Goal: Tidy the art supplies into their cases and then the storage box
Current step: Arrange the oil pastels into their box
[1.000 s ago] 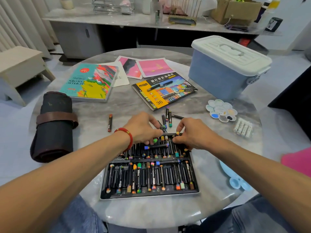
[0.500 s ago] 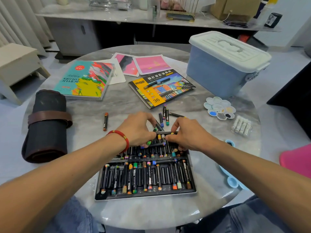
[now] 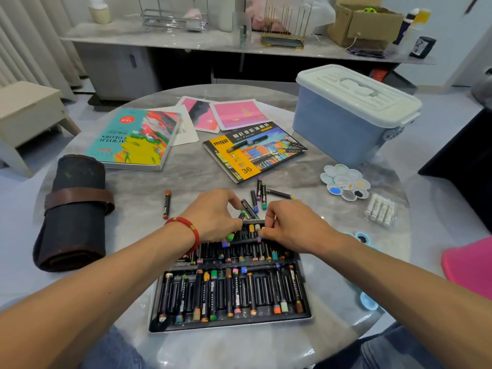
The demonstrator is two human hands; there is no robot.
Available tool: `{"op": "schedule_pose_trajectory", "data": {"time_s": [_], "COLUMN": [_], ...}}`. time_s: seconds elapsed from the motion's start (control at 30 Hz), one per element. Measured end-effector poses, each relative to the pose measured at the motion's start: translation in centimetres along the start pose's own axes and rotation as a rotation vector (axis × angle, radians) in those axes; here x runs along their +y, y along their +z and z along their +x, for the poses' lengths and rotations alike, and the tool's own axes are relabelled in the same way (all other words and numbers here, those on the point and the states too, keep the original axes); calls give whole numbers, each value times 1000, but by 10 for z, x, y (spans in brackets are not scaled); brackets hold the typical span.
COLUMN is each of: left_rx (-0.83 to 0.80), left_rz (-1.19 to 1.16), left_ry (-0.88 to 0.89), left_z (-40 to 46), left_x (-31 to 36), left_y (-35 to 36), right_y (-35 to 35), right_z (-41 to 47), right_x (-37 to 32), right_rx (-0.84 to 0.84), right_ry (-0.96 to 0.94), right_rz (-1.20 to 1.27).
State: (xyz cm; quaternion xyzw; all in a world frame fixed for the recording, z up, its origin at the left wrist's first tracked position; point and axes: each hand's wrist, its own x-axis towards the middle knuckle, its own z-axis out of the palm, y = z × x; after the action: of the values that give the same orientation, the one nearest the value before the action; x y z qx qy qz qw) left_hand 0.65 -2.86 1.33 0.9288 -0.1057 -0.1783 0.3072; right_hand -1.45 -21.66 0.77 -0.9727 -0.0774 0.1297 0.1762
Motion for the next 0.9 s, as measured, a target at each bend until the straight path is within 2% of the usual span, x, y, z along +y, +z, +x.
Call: {"op": "schedule_pose_trajectory", "data": {"time_s": [0.13,0.3,0.37,0.53,0.9], "left_rx": [-27,-76,-81,-124,-49], "left_rz": [-65,-156,-176,-178,-48], "left_ry": [-45,-114,-104,-86,-81], "left_z": [1,-3,-5,-11,-8], "left_x": [-4,-9,-9,-2,-3], "left_y": [-9,-7,-2,21,26], "right_y": [0,9,-1,-37,-37], "right_z": [1,0,3,2,-8], "right_x": [-10,-11,-3,39,35], "right_rx": [-50,-81,-85,-51,-30], "right_ry": [-281,-390,-351,-85,-71], "right_rz": [-90,-218,-222,-98,-49]}}
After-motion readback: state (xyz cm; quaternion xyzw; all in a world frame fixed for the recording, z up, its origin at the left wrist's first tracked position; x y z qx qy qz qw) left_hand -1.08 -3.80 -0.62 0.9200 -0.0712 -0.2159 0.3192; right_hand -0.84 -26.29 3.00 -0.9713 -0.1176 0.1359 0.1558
